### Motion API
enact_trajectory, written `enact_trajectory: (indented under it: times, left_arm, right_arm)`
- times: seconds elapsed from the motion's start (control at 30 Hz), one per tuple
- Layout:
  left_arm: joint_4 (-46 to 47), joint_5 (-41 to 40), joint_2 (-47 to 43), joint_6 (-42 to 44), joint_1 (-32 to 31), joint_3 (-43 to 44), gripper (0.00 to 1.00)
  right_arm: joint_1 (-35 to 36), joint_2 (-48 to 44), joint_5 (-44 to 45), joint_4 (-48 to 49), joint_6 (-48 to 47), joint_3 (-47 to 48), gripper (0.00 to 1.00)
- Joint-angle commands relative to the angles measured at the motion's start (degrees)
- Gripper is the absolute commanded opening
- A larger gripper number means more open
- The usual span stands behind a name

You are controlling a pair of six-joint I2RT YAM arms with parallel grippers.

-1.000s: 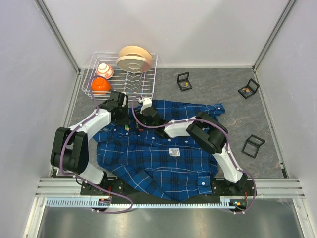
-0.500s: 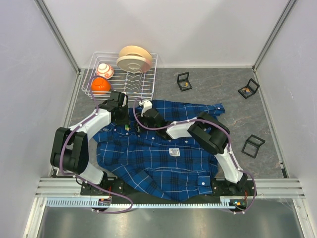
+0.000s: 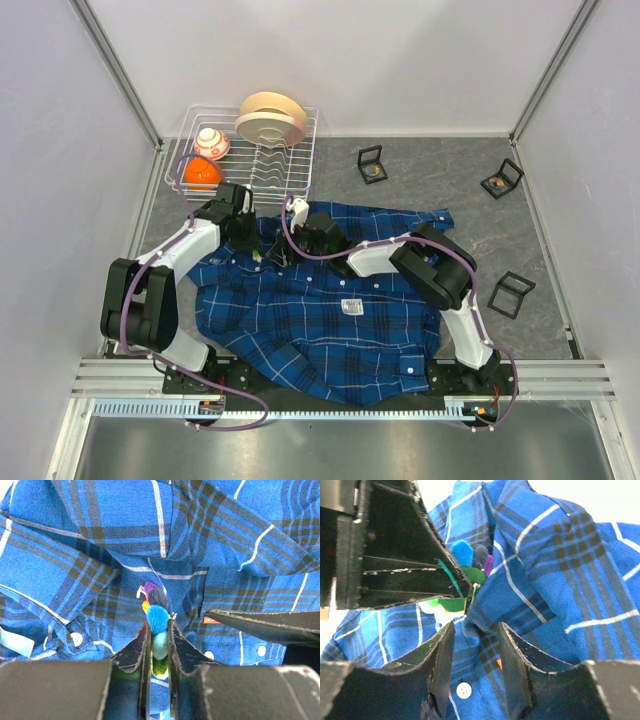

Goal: Remove the brooch from the garment
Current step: Adjust the brooch on the flattened clothing.

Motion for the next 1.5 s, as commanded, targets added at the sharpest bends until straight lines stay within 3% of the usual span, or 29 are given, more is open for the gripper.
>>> enact_trajectory:
  times: [0.0,0.3,0.4,0.5,0.63,0.67,0.7,0.8,1.13,1.2,1.4,1.47]
  left_arm:
    - [1.87,3.72,-1.22,0.42,0.69,0.37,0.02]
    - [1.43,6.09,-0.25,1.12,0.77,0.63,0.02]
    - [1.17,5.92,-0.51,1.65,0.78,0.72,0.02]
    - [0.47,5.21,-0.6,2.09,0.77,0.81,0.02]
    - [-0.41,2.32,-1.39,1.13,0.86,0.63,0.02]
    - [-0.24,1.7,-1.83,0.34,0.95,0.2,0.06]
    - [0.02,0.65,-2.27,-1.06,0.95,-0.59,0.17]
    - [2.13,0.55,-4.73,-3.09,1.04,-2.53,0.3]
    - [3.27,0.72,-7.54,-6.96,1.22,-5.52,0.38]
    - [4.15,1.08,-7.89,-7.66,1.48,-6.84,0.48]
    - [8.37,1.53,-7.99,-9.24,2.01,-8.6,0.47]
    - [8.81,0.56,-7.72,-9.33,2.01,-8.68,0.42]
  right_arm:
    - [0.27,1.88,-4.19,4.58,-1.19,2.39,0.48]
    - [0.27,5.58,-4.99,4.41,-0.48,5.47,0.45]
    - [0.19,6.63,-4.64,3.97,-0.48,6.26,0.39]
    - [0.27,6.9,-4.81,5.2,0.57,5.91,0.24]
    - [0.01,7.25,-5.69,8.53,3.38,4.68,0.11]
    - [0.1,7.33,-6.12,9.15,4.43,4.59,0.1]
    - [0.1,7.6,-6.3,9.77,5.05,4.5,0.05]
    - [0.01,7.86,-6.31,11.44,7.16,3.89,0.0]
    - [-0.69,8.3,-7.01,13.99,10.68,3.54,0.0]
    - [-0.78,8.13,-7.09,14.34,10.77,3.27,0.0]
    - [-0.78,7.6,-7.54,14.78,11.03,3.01,0.0]
    - [-0.78,7.6,-7.8,14.96,11.03,3.01,0.0]
